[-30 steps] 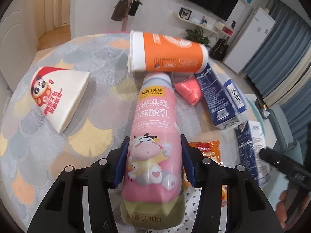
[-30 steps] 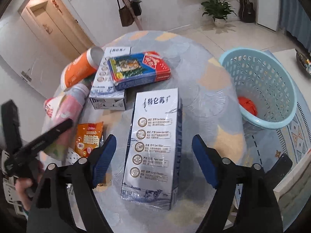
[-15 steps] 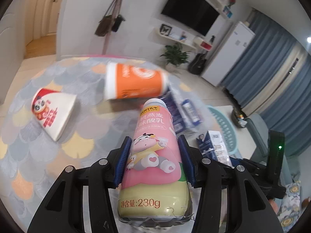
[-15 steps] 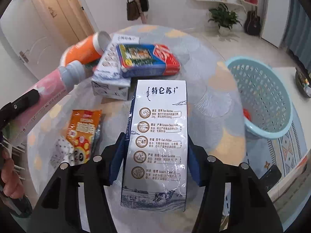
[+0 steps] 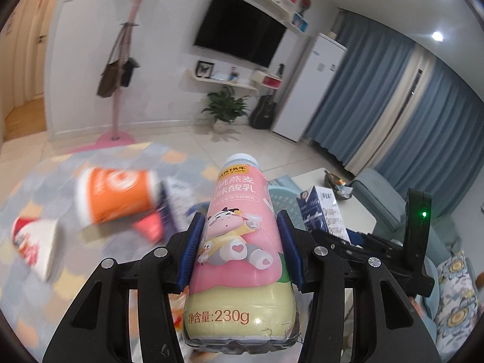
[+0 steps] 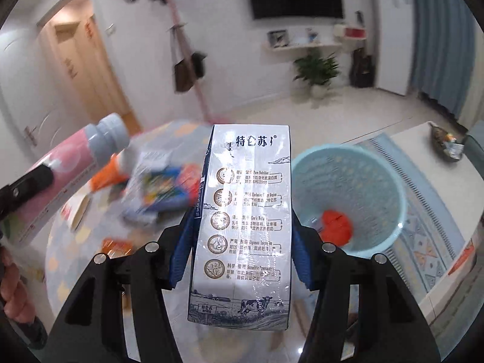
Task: Collect trash
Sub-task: 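Carry yogurt bottle and carton over the basket and open both tools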
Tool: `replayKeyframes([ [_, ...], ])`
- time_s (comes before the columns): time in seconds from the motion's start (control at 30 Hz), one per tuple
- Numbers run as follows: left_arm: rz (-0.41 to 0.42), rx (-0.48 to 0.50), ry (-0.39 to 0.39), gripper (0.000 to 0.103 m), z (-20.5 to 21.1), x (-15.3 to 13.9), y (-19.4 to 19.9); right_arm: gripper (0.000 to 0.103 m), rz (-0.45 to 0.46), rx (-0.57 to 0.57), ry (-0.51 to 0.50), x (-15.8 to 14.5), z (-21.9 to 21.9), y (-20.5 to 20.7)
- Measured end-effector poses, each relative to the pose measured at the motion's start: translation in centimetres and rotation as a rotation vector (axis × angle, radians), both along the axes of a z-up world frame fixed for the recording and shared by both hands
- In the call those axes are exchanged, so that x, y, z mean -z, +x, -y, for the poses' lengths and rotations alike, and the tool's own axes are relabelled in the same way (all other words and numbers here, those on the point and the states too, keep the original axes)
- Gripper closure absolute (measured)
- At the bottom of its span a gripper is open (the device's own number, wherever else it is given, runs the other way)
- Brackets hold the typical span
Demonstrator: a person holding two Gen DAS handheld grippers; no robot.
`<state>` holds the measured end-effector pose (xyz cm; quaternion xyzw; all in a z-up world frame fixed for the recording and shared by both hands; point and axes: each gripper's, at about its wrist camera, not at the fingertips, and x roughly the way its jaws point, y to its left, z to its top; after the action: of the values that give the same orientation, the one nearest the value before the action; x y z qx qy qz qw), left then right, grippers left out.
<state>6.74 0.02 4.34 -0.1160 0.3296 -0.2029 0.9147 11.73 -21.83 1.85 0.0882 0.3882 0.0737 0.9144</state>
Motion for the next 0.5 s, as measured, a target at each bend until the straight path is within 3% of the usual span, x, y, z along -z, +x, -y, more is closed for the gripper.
replayKeyframes([
  [0.27, -0.071, 0.133, 0.043, 0.056, 10.5, 0.4, 7.1, 0.049, -0.027, 0.216, 0.008, 2.4, 8.1, 4.8],
  [0.5, -0.168, 0.195, 0.060, 0.056, 18.0, 4.5, 12.8, 0.049, -0.141, 0.314, 0.022, 7.2, 13.0, 7.6],
])
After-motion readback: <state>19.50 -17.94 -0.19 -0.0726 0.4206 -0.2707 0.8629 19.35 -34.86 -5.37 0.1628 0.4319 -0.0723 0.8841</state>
